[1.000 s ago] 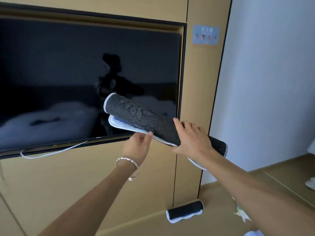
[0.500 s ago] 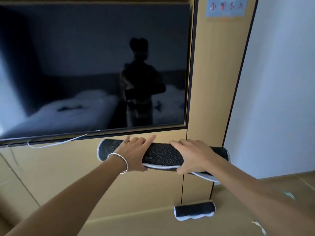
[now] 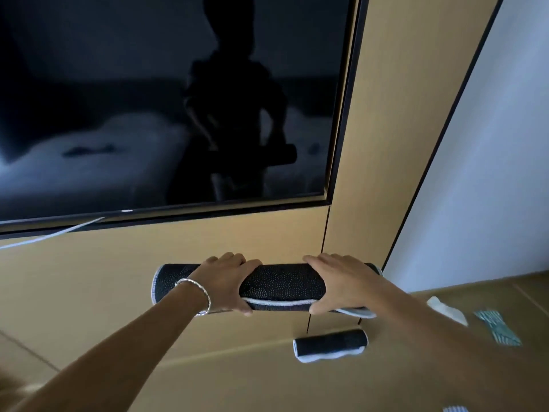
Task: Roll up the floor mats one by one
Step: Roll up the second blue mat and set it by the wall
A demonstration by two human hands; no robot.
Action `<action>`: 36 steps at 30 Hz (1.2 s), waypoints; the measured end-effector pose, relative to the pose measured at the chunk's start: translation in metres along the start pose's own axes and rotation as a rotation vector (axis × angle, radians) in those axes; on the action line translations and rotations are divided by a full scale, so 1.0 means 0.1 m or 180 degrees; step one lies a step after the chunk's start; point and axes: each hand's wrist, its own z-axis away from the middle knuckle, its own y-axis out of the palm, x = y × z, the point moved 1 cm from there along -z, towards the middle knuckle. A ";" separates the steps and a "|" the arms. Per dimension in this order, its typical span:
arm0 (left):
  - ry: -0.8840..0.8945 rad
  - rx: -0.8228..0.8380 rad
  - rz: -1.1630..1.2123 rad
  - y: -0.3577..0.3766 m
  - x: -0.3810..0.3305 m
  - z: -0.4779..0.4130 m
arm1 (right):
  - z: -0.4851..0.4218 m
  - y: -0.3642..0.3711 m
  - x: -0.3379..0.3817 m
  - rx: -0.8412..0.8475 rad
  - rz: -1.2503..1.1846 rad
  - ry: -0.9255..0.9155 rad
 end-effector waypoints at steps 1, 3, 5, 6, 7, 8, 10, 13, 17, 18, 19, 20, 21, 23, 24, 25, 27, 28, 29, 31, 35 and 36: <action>0.0009 0.0063 0.0067 0.07 0.07 -0.14 | -0.13 0.06 -0.08 0.0084 -0.0046 0.0048; 0.0049 0.0246 0.0198 0.23 0.22 -0.43 | -0.41 0.19 -0.23 0.0301 -0.0131 0.0149; 0.0089 0.0447 0.0388 0.46 0.33 -0.67 | -0.64 0.42 -0.34 0.0534 -0.0243 0.0219; 0.0129 0.0530 0.0420 0.59 0.36 -0.78 | -0.74 0.56 -0.39 0.0643 -0.0275 0.0229; 0.0141 0.0615 0.0472 0.71 0.39 -0.90 | -0.84 0.68 -0.45 0.0738 -0.0331 0.0258; 0.0134 0.0748 0.0532 0.87 0.40 -1.03 | -0.94 0.84 -0.53 0.0880 -0.0400 0.0311; 0.0157 0.0798 0.0562 1.10 0.36 -1.12 | -1.01 1.06 -0.60 0.1055 -0.0476 0.0312; 0.0089 0.0959 0.0563 1.49 0.26 -1.30 | -1.10 1.47 -0.78 0.1339 -0.0571 0.0296; -0.0072 0.1120 0.0411 2.03 0.06 -1.47 | -1.15 2.09 -0.93 0.1400 -0.0513 0.0048; -0.0157 0.1162 0.0383 2.17 0.01 -1.50 | -1.18 2.26 -0.97 0.1358 -0.0525 -0.0018; -0.0244 0.1199 0.0369 2.33 -0.04 -1.53 | -1.20 2.43 -1.01 0.1313 -0.0541 -0.0077; -0.0339 0.1245 0.0364 2.49 -0.09 -1.55 | -1.23 2.60 -1.05 0.1281 -0.0527 -0.0142; -0.0428 0.1308 0.0366 2.64 -0.14 -1.57 | -1.26 2.77 -1.09 0.1261 -0.0498 -0.0205; -0.0586 0.1433 0.0398 2.96 -0.23 -1.61 | -1.32 3.07 -1.14 0.1247 -0.0437 -0.0335; -0.0649 0.1494 0.0411 3.12 -0.26 -1.62 | -1.34 3.22 -1.16 0.1241 -0.0393 -0.0397; -0.0697 0.1536 0.0425 3.29 -0.29 -1.64 | -1.37 3.37 -1.17 0.1232 -0.0353 -0.0444; -0.0762 0.1573 0.0493 3.66 -0.34 -1.67 | -1.43 3.70 -1.19 0.1254 -0.0331 -0.0491; -0.0766 0.1590 0.0519 3.85 -0.37 -1.66 | -1.45 3.88 -1.19 0.1291 -0.0341 -0.0496; -0.0758 0.1590 0.0518 4.05 -0.39 -1.66 | -1.47 4.08 -1.18 0.1324 -0.0348 -0.0499; -0.0721 0.1556 0.0450 4.46 -0.41 -1.64 | -1.50 4.50 -1.16 0.1348 -0.0394 -0.0496; -0.0768 0.1515 0.0378 5.29 -0.43 -1.60 | -1.56 5.37 -1.03 0.1370 -0.0564 -0.0431; -0.0838 0.1507 0.0368 5.49 -0.44 -1.59 | -1.58 5.58 -0.98 0.1348 -0.0560 -0.0433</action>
